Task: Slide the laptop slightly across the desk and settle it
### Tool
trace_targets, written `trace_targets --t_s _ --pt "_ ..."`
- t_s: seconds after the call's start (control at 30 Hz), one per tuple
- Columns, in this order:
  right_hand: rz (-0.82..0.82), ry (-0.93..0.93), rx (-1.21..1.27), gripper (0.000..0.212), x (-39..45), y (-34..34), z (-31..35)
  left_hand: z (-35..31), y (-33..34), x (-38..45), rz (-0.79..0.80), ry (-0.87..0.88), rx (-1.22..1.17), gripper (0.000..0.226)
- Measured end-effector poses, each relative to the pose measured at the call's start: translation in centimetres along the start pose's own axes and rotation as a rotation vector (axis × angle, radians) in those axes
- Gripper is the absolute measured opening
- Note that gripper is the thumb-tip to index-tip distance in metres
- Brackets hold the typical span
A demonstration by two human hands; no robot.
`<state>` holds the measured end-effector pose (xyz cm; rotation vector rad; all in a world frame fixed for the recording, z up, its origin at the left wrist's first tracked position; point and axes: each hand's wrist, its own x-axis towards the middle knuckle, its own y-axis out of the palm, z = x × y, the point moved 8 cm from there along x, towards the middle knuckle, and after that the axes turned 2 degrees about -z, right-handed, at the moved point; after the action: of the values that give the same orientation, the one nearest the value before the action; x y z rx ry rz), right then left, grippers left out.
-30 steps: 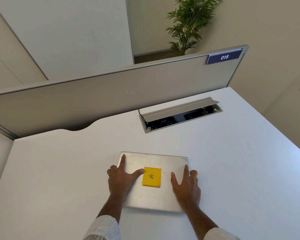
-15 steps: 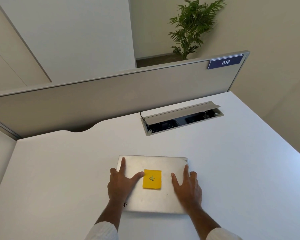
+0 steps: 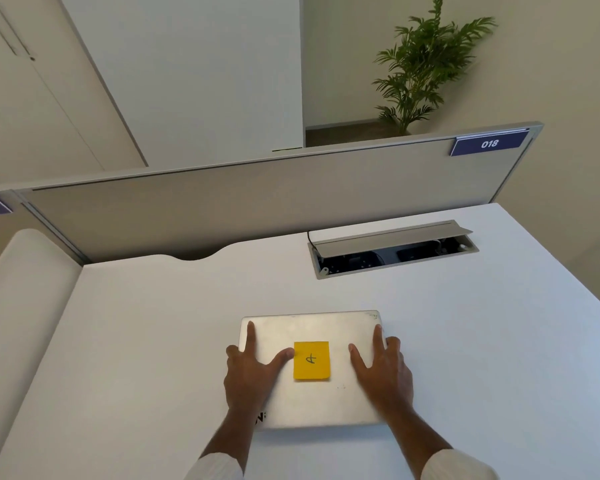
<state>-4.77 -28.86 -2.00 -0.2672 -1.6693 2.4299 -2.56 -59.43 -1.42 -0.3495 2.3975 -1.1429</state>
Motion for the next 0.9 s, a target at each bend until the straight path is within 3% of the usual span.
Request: trace_targets --t_s 0.9 --pt "0.097 -0.231 0.014 0.081 2.2 0.9 1.9 3.0 -0.6 -3.9 -0.099 -0.139 -0.11 0.12"
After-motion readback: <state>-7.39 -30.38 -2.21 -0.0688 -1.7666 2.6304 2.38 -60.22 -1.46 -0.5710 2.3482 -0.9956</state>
